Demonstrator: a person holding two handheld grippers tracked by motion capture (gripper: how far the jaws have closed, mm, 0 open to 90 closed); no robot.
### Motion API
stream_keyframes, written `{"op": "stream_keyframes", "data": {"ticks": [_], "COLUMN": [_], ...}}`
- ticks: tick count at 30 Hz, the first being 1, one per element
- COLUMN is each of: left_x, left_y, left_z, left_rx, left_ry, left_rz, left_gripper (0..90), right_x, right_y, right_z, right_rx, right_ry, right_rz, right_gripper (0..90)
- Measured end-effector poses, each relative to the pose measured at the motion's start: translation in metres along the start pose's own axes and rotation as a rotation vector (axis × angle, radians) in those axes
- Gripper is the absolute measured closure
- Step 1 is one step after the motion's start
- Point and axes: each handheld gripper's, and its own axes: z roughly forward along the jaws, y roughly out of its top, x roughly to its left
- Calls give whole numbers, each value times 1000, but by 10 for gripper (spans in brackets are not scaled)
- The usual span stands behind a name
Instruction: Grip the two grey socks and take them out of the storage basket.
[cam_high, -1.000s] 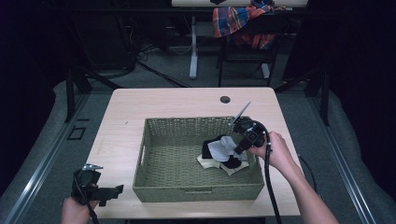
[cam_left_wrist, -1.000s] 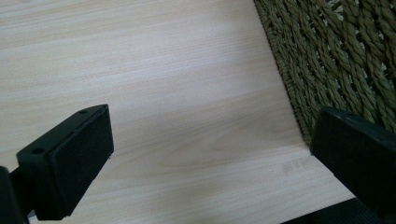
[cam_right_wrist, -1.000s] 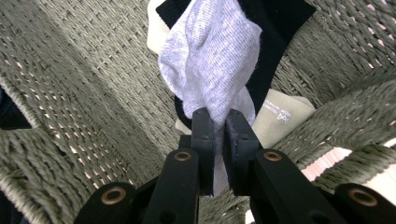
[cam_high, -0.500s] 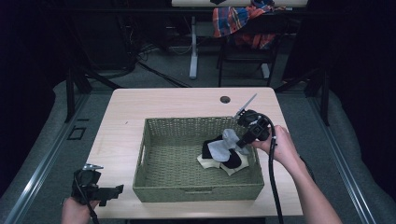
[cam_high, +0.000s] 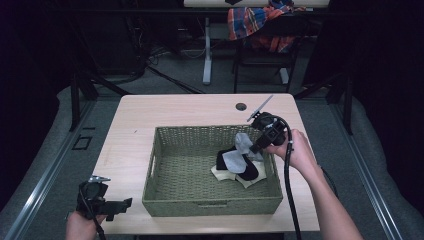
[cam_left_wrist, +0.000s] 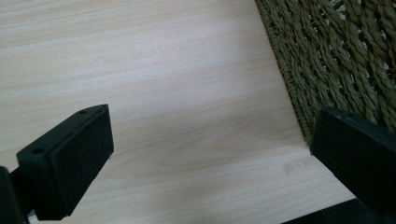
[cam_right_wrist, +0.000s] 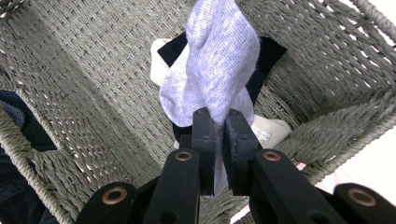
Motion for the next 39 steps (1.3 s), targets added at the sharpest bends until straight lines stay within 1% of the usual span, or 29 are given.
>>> {"op": "stream_keyframes", "data": {"ticks": [1, 2, 3, 4, 5, 6, 7, 9, 12, 14, 15, 21, 22, 23, 27, 28, 31, 34, 36, 37, 39], "left_x": [0, 0, 0, 0, 0, -1, 0, 0, 0, 0, 0, 0, 0, 0, 0, 0, 0, 0, 0, 0, 0], "left_y": [0, 0, 0, 0, 0, 0, 0, 0, 0, 0, 0, 0, 0, 0, 0, 0, 0, 0, 0, 0, 0], "left_z": [0, 0, 0, 0, 0, 0, 0, 0, 1, 1, 1, 1, 1, 1, 1, 1, 1, 1, 1, 0, 0], "left_rx": [0, 2, 2, 1, -1, 0, 0, 1, 1, 1, 0, 1, 2, 1, 0, 2, 2, 0, 0, -1, 0], "left_ry": [0, 0, 0, -1, -1, 0, 0, 0, -1, -1, -1, -2, -2, -3, -3, -3, -4, -5, -4, -5, -4], "left_rz": [0, -1, -1, 0, 0, 0, 0, 0, 0, 0, 0, -1, -1, -2, -1, -1, -2, 0, 0, 1, 0], "left_gripper": [0, 0, 0, 0, 0, 0, 0, 0, 0, 0, 0, 0, 0, 0, 0, 0, 0, 0, 0, 0, 0], "right_x": [0, 0, 0, 1, 1, 2, 2, 2, 3, 2, 3, 4, 5, 4, 4, 4, 4, 1, 1, 0, -2], "right_y": [0, -1, -1, -1, -1, -1, -1, -1, -3, -3, -5, -6, -7, -8, -9, -11, -12, -15, -17, -17, -20], "right_z": [0, -3, -3, -7, -7, -7, -11, -12, -20, -23, -27, -35, -36, -40, -44, -46, -49, -55, -57, -59, -60], "right_rx": [0, -16, -16, -32, -32, -43, -43, -51, -74, -72, -88, -108, -121, -128, -138, -149, -154, -165, -170, -162, -173], "right_ry": [0, -4, -4, -8, -8, -4, -10, -15, -21, -24, -29, -40, -37, -42, -38, -43, -48, -56, -59, -64, -62], "right_rz": [0, 3, 3, 5, 5, 12, 0, 1, 2, -8, -5, -8, 2, -1, 2, 7, 5, 12, 15, 11, 25], "right_gripper": [842, 844, 844, 845, 845, 845, 845, 845, 845, 845, 846, 845, 845, 845, 845, 845, 845, 845, 845, 845, 845]}}
